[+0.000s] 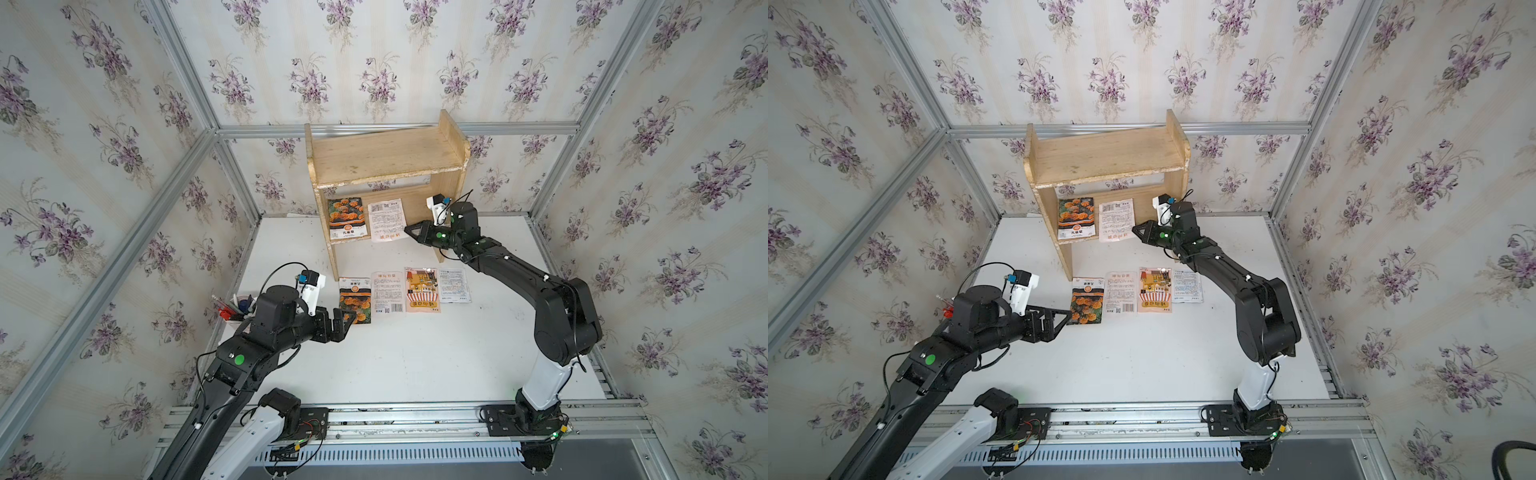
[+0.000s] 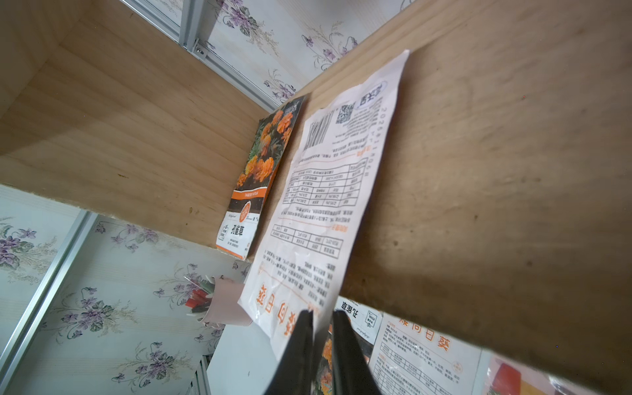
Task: Take the seed bag off the shelf
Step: Pick up the seed packet from the shelf.
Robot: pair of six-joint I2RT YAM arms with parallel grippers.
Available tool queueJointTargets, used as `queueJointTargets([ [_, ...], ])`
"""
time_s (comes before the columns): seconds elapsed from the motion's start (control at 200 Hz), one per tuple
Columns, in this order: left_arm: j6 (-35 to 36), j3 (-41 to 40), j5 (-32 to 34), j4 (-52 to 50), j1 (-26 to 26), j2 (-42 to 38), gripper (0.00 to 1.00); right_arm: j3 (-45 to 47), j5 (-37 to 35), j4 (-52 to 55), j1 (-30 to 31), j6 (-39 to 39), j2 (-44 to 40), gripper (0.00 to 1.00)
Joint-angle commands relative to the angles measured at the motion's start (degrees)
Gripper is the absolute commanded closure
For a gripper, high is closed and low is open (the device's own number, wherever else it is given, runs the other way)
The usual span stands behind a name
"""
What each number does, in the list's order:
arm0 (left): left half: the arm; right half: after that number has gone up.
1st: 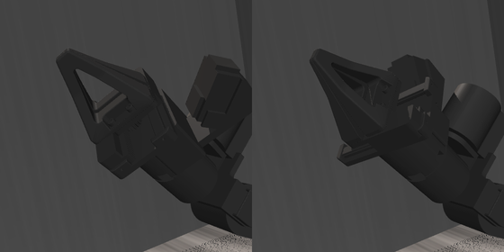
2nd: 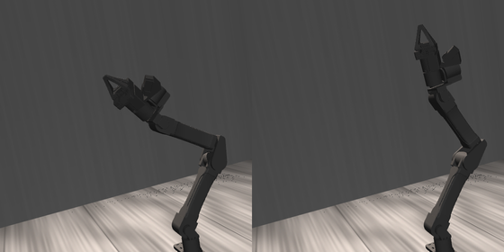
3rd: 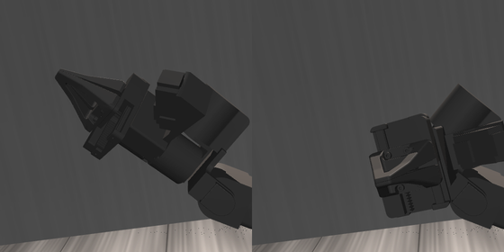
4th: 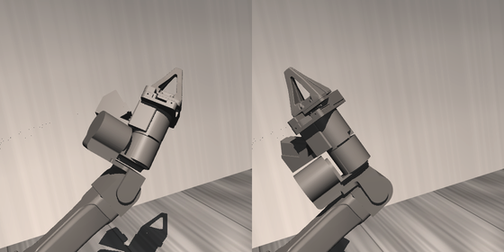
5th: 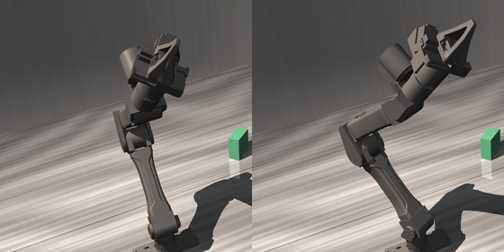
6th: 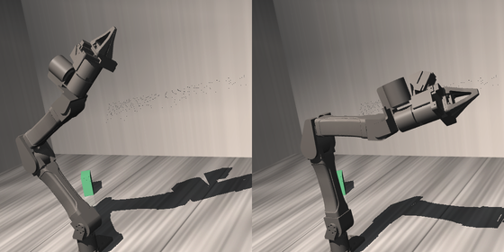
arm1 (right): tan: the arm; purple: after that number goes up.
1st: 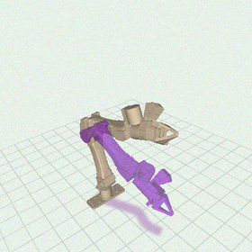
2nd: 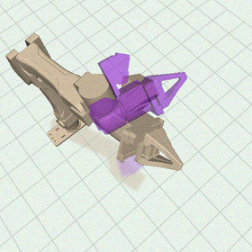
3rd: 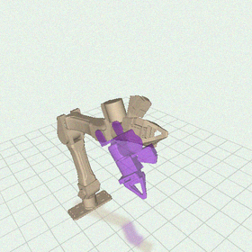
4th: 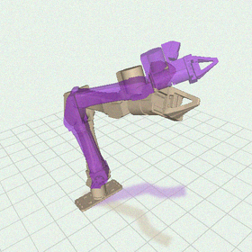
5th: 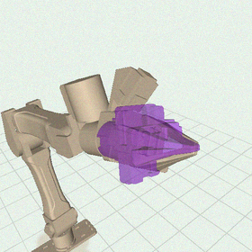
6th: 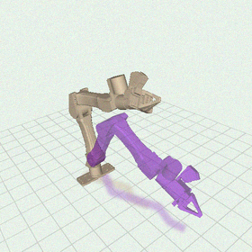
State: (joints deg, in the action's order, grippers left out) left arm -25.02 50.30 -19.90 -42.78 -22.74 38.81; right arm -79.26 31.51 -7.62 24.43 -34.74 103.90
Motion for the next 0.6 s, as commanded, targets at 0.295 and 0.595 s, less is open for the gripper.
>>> queueJointTargets([
  [0.295, -0.81, -0.72, -0.32, 3.16, 0.06, 0.21, 0.00, 0.77, -3.53, 2.08, 0.01, 2.30, -4.15, 1.00],
  [0.595, -9.38, -4.66, -3.32, 15.12, 0.06, 1.39, 0.00, 4.49, -2.31, 1.60, -0.08, 2.28, -8.95, 1.00],
])
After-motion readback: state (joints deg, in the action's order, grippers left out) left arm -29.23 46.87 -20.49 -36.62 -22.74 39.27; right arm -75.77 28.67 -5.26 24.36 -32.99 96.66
